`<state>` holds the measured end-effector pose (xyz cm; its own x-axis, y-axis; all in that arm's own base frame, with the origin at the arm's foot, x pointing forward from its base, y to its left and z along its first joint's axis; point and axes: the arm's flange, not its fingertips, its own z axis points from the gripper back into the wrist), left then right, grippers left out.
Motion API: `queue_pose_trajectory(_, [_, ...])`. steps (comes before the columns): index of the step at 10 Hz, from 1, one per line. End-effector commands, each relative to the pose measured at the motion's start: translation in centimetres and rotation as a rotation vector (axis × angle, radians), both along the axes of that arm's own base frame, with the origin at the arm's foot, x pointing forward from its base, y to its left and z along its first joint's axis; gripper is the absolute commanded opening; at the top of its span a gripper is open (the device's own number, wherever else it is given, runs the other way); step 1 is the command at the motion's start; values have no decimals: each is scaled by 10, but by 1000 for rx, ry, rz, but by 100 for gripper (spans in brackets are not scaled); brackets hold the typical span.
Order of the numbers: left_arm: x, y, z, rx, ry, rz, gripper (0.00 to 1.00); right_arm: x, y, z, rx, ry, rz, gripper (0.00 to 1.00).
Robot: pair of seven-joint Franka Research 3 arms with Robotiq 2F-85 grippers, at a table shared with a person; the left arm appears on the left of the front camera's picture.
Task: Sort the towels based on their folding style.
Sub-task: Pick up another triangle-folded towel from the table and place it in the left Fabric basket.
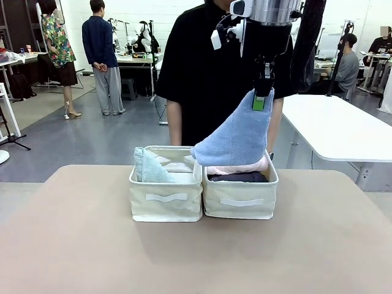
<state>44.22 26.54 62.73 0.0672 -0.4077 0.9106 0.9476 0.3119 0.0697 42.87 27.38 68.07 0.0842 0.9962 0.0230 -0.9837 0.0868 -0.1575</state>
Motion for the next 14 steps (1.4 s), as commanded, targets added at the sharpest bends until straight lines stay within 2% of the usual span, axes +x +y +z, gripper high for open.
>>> queue_pose_trajectory(1, [-1,0,3,-5,12,6,100,0,0,0,0,0,0,15])
queue_pose_trajectory(6, [-1,0,3,-5,12,6,100,59,63,31,91,-59,-90,15])
queue_pose_trajectory(10, [-1,0,3,-5,12,6,100,130,102,31,76,-44,-71,15])
queue_pose_trajectory(14, [-1,0,3,-5,12,6,100,164,138,14,100,-49,-68,15])
